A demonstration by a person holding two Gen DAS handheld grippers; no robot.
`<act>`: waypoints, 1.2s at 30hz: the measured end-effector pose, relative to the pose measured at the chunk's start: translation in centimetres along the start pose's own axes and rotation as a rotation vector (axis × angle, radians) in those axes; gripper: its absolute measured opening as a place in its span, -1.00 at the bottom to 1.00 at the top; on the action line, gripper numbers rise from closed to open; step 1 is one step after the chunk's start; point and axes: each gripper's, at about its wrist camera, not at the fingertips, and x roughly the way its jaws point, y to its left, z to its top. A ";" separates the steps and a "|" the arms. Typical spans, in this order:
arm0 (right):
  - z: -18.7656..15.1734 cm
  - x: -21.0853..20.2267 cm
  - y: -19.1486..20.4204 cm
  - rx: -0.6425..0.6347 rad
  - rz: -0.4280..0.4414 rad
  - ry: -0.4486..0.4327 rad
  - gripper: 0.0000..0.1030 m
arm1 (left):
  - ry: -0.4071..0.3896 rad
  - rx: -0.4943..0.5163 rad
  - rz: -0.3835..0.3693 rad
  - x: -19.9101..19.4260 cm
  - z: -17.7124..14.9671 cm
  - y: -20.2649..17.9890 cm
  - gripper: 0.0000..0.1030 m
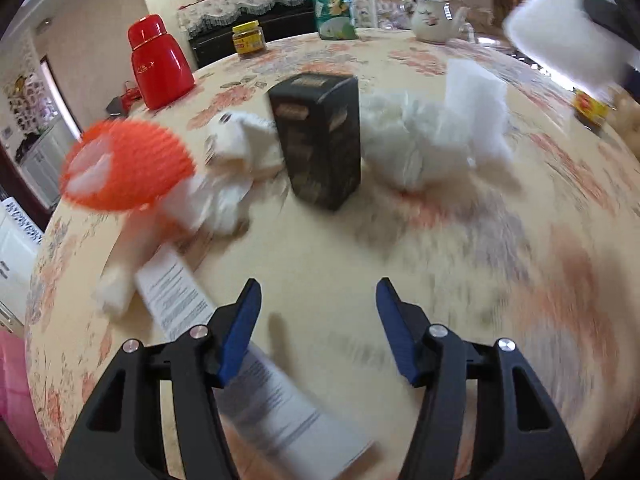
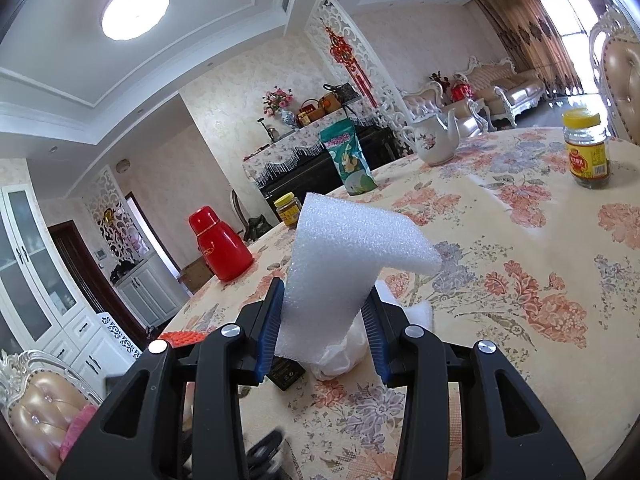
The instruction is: Collect trash
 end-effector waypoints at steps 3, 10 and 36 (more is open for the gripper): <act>-0.1 -0.3 0.7 -0.040 0.002 -0.022 -0.25 | -0.054 0.023 -0.026 -2.7 -2.6 1.6 0.13; -1.2 0.4 2.1 -0.082 0.069 0.025 -0.24 | -0.162 -0.096 0.045 -6.5 -5.7 6.1 0.41; -5.9 1.6 7.2 -0.302 0.177 0.181 -0.24 | -0.193 -0.267 0.010 -6.9 -5.9 9.8 -0.34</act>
